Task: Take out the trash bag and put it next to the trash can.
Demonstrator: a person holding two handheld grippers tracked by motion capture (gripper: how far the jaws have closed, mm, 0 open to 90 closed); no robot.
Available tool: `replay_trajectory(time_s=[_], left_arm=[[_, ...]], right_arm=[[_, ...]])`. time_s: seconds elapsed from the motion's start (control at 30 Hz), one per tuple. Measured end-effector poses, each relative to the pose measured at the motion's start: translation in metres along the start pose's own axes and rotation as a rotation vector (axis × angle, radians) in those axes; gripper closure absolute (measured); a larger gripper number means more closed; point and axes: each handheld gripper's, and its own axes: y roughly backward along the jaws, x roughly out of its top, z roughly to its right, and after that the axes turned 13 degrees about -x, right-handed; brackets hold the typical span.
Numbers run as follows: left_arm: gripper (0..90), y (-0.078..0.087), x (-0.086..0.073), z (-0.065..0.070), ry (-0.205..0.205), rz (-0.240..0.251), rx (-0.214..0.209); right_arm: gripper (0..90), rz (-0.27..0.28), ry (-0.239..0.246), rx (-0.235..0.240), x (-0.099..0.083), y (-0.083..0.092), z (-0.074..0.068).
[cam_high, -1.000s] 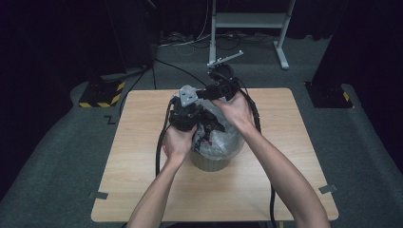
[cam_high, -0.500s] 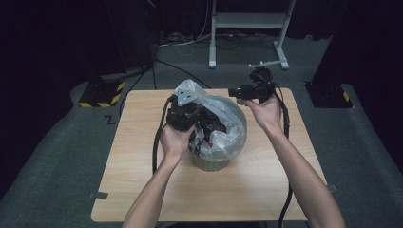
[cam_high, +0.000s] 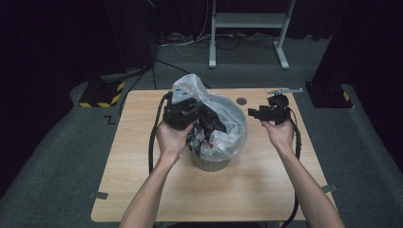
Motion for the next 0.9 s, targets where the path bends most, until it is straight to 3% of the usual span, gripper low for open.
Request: replay_trajectory(time_s=[0.3,0.43,0.7,0.8,0.9], left_arm=[[90.0,0.007,0.006,0.001,0.006,0.033,-0.031],[90.0,0.011,0.009,0.002,0.003,0.052,-0.037],[90.0,0.017,0.015,0.003,-0.006,0.062,-0.035],[90.0,0.019,0.017,0.004,-0.009,0.065,-0.035],[90.0,0.025,0.021,0.005,-0.008,0.083,-0.039]], right_arm=[[41.8,-0.052,-0.007,-0.092,-0.073,-0.042,0.014],[41.6,-0.077,-0.017,-0.13,-0.095,-0.056,0.021],[41.3,-0.097,0.003,-0.174,-0.12,-0.07,0.024],[41.6,-0.086,0.01,-0.185,-0.122,-0.07,0.022],[39.0,-0.084,0.048,-0.199,-0.123,-0.07,0.02]])
